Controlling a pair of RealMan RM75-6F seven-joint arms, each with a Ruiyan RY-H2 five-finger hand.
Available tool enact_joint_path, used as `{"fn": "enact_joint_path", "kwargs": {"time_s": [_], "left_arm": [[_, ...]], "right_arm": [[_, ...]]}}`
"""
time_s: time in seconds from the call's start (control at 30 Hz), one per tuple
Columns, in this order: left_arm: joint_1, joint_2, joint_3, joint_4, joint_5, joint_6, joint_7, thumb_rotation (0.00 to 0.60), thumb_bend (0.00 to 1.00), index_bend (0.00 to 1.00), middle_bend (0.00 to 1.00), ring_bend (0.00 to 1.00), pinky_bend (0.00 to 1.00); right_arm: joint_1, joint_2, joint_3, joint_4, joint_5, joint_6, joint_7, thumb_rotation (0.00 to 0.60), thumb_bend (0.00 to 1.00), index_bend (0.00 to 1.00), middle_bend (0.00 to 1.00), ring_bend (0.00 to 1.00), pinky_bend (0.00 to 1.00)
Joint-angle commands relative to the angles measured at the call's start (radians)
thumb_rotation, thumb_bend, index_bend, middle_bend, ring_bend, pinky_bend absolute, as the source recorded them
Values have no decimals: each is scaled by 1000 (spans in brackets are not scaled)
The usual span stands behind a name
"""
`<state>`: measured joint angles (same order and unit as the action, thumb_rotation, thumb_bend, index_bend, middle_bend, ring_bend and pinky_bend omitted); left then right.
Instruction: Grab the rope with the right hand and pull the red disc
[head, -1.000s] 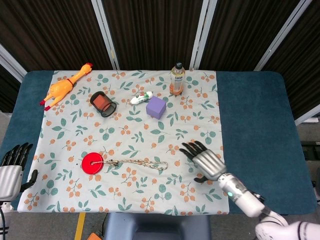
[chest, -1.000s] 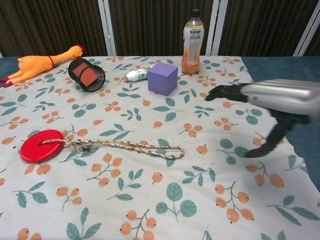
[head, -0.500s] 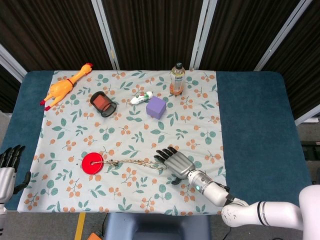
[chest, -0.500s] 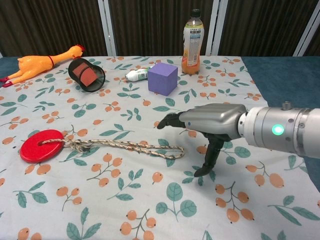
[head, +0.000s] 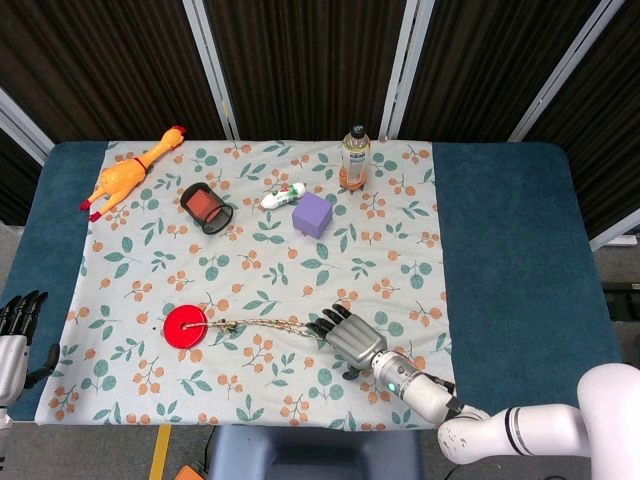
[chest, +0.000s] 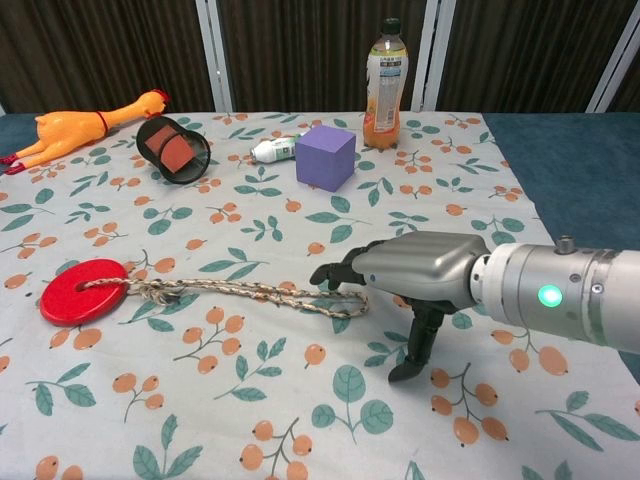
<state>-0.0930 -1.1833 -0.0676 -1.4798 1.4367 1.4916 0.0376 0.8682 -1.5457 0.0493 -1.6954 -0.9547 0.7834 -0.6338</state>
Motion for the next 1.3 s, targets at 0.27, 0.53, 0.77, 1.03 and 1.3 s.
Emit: {"fn": "enact_joint_path", "kwargs": {"time_s": [0.27,0.53,0.77,1.03,1.3], "left_arm": [[3,0,-1,5,-1,-1,-6,600,461,0,56,25,131],[5,-2,0,6,-3,-4,-6,600,461,0,56,26,131],[6,-5,0,14,-5,-7,-9,600,461,0,56,24,131],[8,-8,-1,22,-8,-10,-22,600,462,0,57,24,131],[10,-8,-2,27,-3,-6,-34,600,461,0,56,24,131]], "right_arm": [[17,4,-14,-10,28,13,18,600,262,0,418,13,0],[25,33,-21,-30,38,8,53,600,314,0,592,103,0],[38,57,-9,-58,83,-11,103,600,390,40,699,224,0],[-9,62,19,-75,1,101,179,600,664,781,783,727,781],[-115,141,42,-80,-122,215,361,600,790,820,783,871,970]]}}
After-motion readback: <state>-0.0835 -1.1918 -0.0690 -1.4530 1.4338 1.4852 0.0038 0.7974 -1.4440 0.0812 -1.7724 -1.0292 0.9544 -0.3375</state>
